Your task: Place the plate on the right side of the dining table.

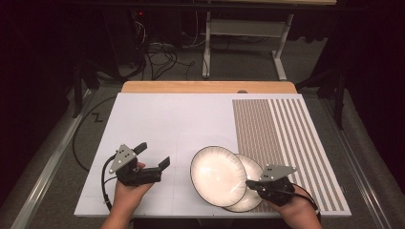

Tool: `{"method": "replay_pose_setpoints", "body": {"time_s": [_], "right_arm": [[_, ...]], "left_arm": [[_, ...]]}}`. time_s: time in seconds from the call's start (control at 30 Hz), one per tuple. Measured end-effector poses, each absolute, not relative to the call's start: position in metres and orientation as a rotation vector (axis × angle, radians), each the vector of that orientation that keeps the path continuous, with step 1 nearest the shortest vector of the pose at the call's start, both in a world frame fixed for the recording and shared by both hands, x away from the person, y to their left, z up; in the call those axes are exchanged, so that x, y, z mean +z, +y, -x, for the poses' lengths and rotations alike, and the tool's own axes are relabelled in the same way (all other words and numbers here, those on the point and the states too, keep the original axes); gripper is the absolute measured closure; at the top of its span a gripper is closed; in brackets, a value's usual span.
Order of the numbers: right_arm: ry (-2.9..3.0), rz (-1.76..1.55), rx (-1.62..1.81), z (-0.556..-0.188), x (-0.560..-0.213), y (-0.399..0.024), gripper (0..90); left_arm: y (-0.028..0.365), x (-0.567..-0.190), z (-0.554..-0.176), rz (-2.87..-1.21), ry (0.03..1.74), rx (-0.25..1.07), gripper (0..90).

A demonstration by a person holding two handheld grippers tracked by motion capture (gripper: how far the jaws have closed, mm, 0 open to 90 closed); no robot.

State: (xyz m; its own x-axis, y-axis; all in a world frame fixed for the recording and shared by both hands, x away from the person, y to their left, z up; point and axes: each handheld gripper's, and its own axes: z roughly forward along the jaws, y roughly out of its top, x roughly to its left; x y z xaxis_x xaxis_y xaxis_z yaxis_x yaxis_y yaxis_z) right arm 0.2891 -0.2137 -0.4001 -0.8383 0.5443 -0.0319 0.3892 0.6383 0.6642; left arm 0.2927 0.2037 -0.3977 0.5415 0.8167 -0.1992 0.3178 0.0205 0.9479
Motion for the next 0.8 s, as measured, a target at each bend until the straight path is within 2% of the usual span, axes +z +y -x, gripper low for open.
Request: {"method": "replay_pose_setpoints", "body": {"time_s": [0.8], "right_arm": [[2.630,-0.761,0.990,-0.290,-0.400,-0.214,90.0]], "left_arm": [[0.206,-0.394,-0.305,-1.642,1.135,0.105,0.7]]}}
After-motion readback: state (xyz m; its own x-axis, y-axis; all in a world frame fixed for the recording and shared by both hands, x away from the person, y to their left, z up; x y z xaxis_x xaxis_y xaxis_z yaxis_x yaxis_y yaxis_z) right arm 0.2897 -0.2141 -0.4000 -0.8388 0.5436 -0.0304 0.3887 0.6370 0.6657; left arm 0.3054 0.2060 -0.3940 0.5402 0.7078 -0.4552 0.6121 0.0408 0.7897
